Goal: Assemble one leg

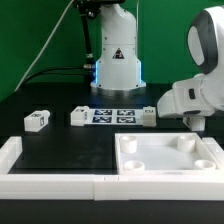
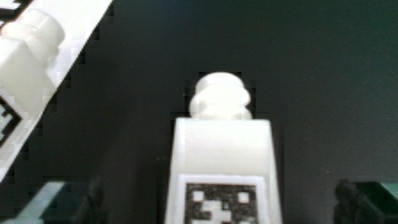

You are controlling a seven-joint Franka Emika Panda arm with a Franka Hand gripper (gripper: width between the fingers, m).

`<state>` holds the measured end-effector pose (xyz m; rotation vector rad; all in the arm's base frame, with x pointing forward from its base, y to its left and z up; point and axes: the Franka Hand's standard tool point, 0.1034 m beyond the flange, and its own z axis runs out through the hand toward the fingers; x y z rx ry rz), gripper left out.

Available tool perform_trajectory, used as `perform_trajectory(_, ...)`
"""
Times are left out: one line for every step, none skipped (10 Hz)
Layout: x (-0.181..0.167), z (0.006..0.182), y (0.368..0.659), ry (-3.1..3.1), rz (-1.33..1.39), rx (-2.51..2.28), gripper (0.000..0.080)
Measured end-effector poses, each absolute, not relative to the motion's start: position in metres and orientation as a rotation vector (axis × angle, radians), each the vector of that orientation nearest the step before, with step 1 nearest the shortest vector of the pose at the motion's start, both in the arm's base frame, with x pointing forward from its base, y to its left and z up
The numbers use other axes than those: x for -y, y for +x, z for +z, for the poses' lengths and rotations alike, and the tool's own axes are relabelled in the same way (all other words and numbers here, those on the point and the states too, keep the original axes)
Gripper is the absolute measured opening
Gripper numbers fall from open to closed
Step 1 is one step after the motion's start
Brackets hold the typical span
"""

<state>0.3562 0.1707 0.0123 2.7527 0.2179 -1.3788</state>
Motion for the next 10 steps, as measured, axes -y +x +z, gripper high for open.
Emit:
perform_trajectory(-0.1715,0.0141,0.3562,2.743,-1.382,-0.203,0.0649)
perform_trajectory(-0.1709,0.0162,0.3582,2.74,-1.387,-0.2,0.0506)
perform_trajectory(-0.1703,0.0166,0.3603,2.744,-1.384,-0.201,0.0506)
perform_trajectory(-0.1703,0.0163,0.3598,2.744,-1.385,-0.201,0.0367)
perform_trajectory(-0.1702,0.0165,0.3597,2.743,-1.386,-0.201,0.0285)
perform_trajectory(-0.1702,0.0165,0.3598,2.743,-1.386,-0.201,0.0285)
perform_trajectory(-0.1702,0.0165,0.3598,2.743,-1.386,-0.201,0.0285)
perform_trajectory(-0.1702,0.0165,0.3598,2.743,-1.386,-0.201,0.0285)
perform_trajectory(-0.1702,0.0165,0.3598,2.743,-1.386,-0.201,0.0285)
perform_trajectory(-0.1702,0.0165,0.3598,2.743,-1.386,-0.201,0.0285)
